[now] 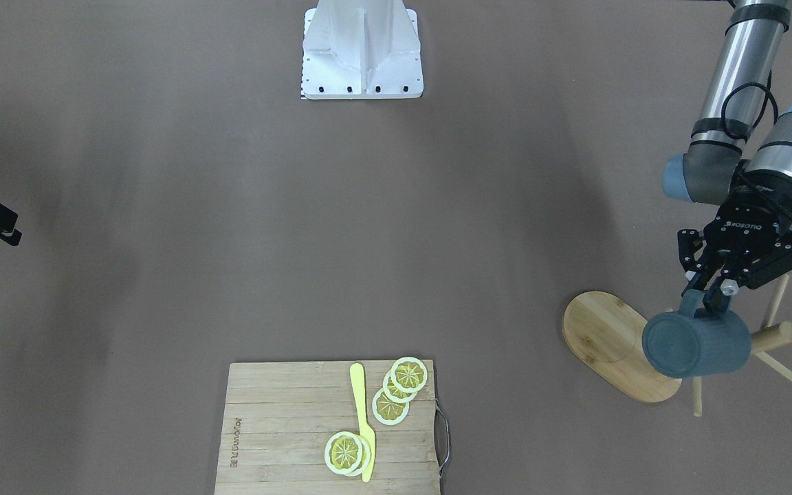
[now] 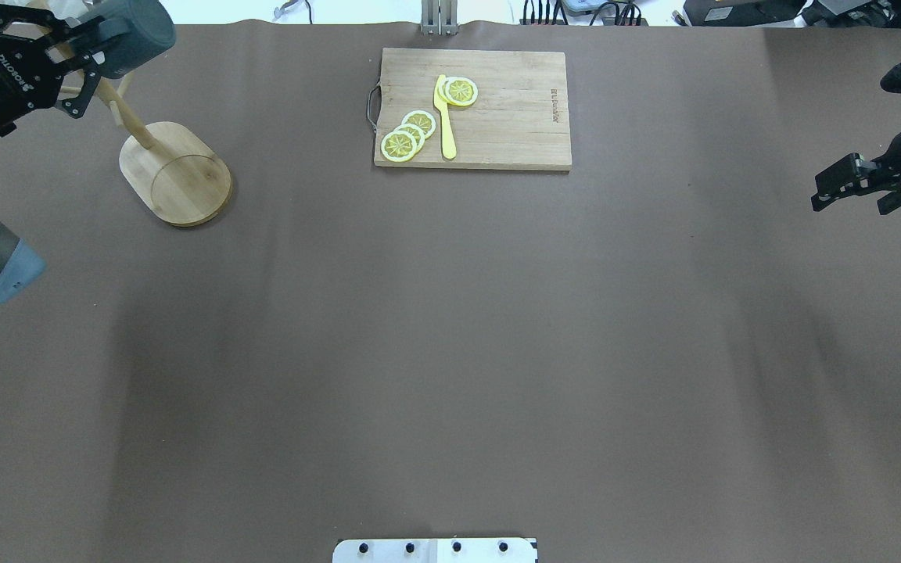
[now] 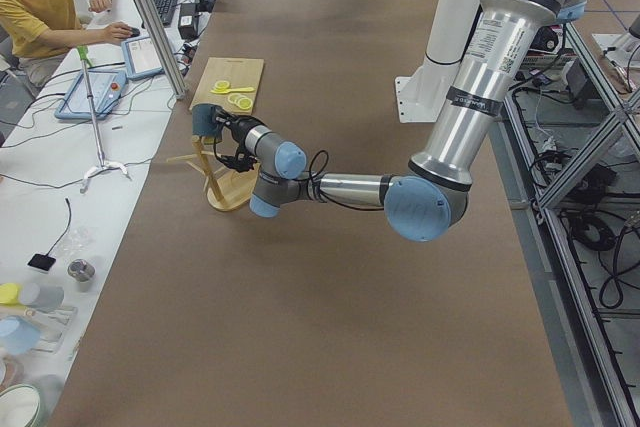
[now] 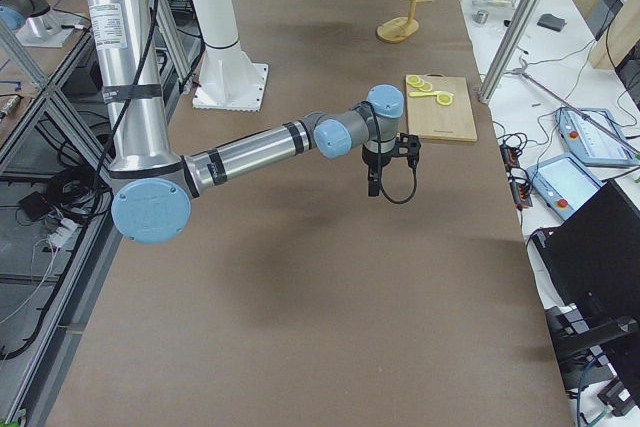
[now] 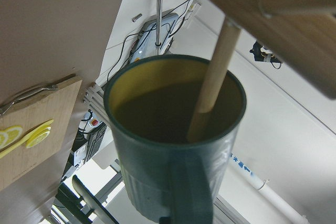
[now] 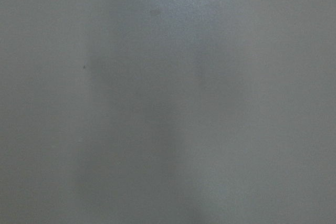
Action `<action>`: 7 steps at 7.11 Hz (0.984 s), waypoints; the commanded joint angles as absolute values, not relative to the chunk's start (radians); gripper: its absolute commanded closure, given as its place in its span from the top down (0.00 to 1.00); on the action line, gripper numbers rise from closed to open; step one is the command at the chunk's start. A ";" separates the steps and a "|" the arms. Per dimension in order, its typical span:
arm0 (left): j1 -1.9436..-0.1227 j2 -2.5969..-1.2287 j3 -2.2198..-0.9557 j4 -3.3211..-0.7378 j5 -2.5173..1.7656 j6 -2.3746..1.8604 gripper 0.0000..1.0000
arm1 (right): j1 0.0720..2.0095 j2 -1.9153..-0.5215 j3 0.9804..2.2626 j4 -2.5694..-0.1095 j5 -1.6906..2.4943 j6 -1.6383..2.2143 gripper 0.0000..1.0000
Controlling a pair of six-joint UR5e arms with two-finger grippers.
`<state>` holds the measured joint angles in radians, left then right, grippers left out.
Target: Hang cup on storage rack
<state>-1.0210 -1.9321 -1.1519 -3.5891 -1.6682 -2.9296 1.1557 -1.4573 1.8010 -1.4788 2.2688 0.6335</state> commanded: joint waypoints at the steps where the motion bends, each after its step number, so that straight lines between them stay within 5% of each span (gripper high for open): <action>1: -1.028 -1.922 -1.149 -3.588 -1.687 -2.928 0.00 | 1.155 -1.457 1.801 -1.479 2.269 0.634 1.00; 2: -1.029 -1.922 -1.147 -3.590 -1.696 -2.927 0.00 | 1.155 -1.457 1.801 -1.479 2.269 0.634 1.00; 3: -1.028 -1.922 -1.146 -3.588 -1.697 -2.924 0.19 | 1.155 -1.456 1.801 -1.477 2.269 0.634 1.00; 6: -1.032 -1.917 -1.138 -3.590 -1.712 -2.921 0.28 | 1.155 -1.456 1.801 -1.479 2.269 0.634 1.00; 7: -1.032 -1.917 -1.140 -3.590 -1.712 -2.915 0.66 | 1.155 -1.456 1.801 -1.479 2.269 0.634 1.00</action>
